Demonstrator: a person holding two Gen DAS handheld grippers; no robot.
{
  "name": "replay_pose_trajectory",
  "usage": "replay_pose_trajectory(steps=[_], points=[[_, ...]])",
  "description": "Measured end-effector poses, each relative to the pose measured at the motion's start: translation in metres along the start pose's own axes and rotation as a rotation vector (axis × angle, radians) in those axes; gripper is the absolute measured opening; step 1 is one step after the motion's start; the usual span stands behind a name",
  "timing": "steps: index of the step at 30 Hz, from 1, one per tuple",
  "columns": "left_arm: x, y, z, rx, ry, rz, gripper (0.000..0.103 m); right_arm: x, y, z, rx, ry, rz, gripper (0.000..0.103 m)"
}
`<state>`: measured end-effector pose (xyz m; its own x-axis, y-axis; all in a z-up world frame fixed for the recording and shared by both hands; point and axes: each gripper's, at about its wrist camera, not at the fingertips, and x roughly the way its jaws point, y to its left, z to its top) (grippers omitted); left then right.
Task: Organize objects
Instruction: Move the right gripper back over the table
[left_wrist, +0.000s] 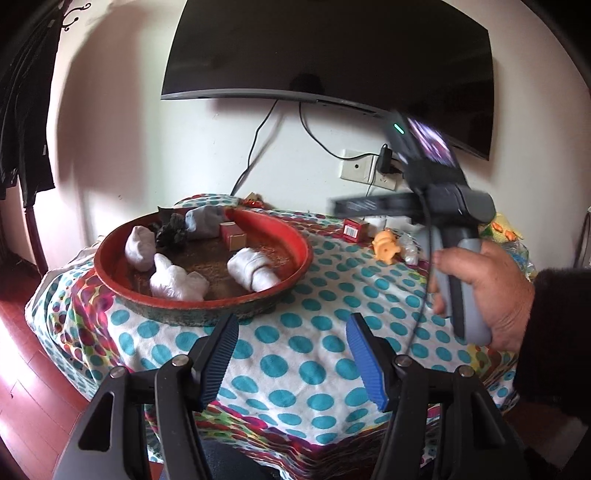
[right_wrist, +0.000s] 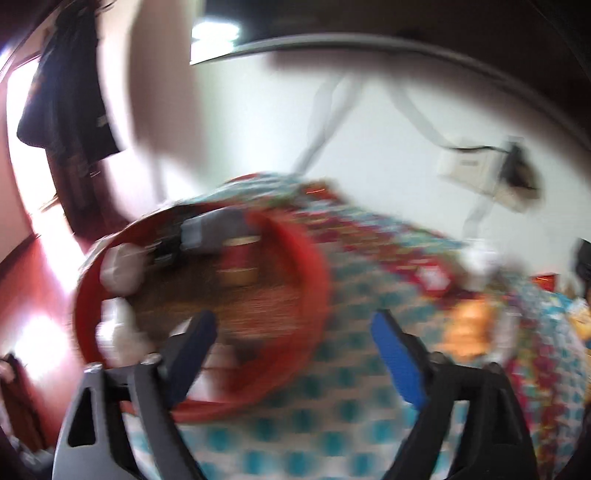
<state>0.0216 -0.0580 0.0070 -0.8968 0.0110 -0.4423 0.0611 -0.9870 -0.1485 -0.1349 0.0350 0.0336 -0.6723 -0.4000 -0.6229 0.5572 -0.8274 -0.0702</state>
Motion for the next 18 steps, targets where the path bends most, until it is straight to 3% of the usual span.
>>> replay_pose_trajectory(steps=[7,10,12,14,18], points=[[0.022,-0.012,-0.007,0.027,0.087,-0.044,0.062,0.006,-0.191,-0.06,0.294,0.116,-0.333,0.095],[0.033,-0.025,-0.007,0.072,0.123,-0.054,0.062,0.006,-0.252,-0.088,0.403,0.145,-0.408,0.095],[0.042,-0.036,-0.001,0.096,0.141,-0.077,0.062,0.002,-0.28,-0.103,0.471,0.145,-0.409,0.095],[0.053,-0.051,0.01,0.13,0.149,-0.099,0.062,0.0,-0.302,-0.11,0.583,0.118,-0.337,0.095],[0.089,-0.09,0.045,0.21,0.15,-0.158,0.062,-0.001,-0.316,-0.12,0.677,0.105,-0.273,0.095]])
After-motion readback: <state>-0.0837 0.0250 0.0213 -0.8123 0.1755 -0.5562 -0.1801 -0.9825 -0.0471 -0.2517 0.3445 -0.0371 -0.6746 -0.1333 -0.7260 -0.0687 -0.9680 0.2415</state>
